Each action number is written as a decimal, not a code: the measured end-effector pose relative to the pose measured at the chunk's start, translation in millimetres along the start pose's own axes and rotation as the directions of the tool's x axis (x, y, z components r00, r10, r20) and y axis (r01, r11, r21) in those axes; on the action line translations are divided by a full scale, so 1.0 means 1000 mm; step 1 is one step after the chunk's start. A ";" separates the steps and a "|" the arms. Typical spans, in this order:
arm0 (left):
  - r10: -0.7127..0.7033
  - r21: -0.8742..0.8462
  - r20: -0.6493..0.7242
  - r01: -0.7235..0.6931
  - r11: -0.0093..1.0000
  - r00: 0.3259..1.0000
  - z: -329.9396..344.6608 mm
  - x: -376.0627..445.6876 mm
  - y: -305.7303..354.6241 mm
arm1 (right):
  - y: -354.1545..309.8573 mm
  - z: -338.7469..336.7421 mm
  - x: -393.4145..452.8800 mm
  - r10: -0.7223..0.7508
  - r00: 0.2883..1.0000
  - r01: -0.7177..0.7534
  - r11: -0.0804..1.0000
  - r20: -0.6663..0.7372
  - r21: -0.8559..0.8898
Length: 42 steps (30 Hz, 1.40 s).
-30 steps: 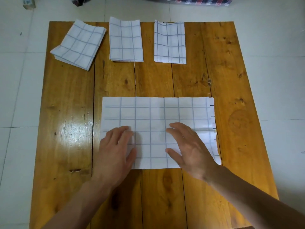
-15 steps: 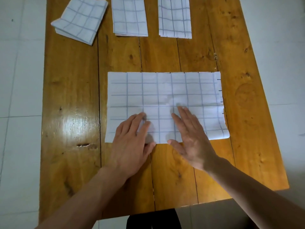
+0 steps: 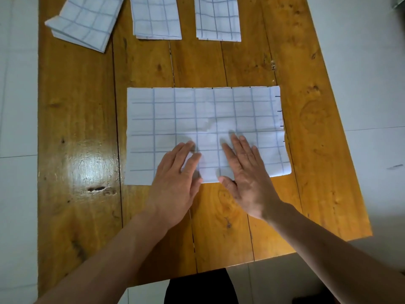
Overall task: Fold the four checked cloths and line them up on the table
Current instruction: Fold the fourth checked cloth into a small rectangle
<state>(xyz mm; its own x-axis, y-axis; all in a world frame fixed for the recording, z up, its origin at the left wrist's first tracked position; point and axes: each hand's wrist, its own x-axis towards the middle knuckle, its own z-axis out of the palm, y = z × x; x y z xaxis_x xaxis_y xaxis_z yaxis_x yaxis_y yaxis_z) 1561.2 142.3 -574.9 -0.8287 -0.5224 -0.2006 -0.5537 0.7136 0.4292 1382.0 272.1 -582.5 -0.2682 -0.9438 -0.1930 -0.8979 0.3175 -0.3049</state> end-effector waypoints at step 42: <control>-0.004 -0.005 -0.079 0.003 1.000 0.997 -0.001 -0.001 0.007 | -0.043 0.000 0.026 0.038 0.996 -0.025 0.987 -0.080 0.158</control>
<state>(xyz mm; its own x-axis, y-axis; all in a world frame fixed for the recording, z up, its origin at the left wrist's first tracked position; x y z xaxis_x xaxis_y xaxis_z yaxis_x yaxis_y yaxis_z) 1558.2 147.9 -570.9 -0.8178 -0.5601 -0.1324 -0.5560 0.7093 0.4333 1413.3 234.2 -574.8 -0.3290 -0.9355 -0.1289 -0.8244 0.3511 -0.4439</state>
